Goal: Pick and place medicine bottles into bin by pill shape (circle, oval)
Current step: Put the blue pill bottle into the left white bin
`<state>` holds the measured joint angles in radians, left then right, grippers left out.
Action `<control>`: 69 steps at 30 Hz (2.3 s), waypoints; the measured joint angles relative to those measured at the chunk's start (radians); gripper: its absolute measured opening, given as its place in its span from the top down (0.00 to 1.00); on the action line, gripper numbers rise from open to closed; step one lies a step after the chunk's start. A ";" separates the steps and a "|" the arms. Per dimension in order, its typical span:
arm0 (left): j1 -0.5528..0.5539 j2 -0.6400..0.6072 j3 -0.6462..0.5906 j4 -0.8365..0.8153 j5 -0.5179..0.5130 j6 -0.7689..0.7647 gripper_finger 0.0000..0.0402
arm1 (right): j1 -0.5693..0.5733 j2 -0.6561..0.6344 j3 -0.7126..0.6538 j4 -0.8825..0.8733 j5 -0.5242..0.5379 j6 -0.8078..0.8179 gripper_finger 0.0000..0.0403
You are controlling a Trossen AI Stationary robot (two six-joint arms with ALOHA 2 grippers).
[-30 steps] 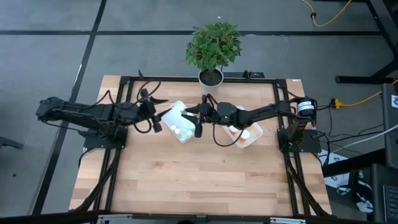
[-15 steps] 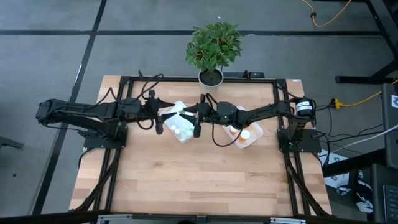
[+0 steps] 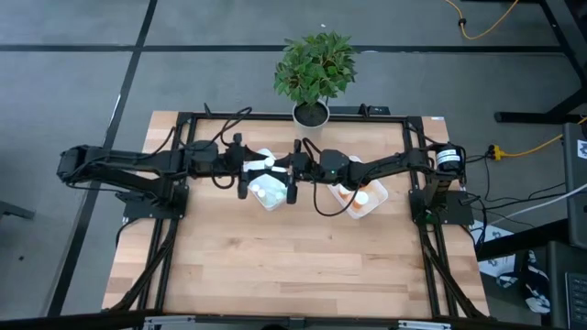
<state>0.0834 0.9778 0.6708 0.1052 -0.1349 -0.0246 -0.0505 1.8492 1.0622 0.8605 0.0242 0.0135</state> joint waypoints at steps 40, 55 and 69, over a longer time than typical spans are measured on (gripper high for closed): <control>0.001 -0.018 0.000 -0.043 -0.074 0.038 0.82 | -0.001 0.000 0.000 -0.206 0.045 0.048 0.53; 0.123 -0.074 -0.006 -0.322 -0.103 -0.059 0.82 | -0.002 -0.133 0.000 -0.427 0.204 0.242 0.58; 0.185 -0.067 -0.272 0.043 0.024 -0.131 0.82 | -0.002 -0.134 0.000 -0.417 0.203 0.218 0.60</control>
<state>0.2684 0.9104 0.3984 0.1480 -0.1113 -0.1555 -0.0521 1.7157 1.0622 0.4431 0.2276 0.2317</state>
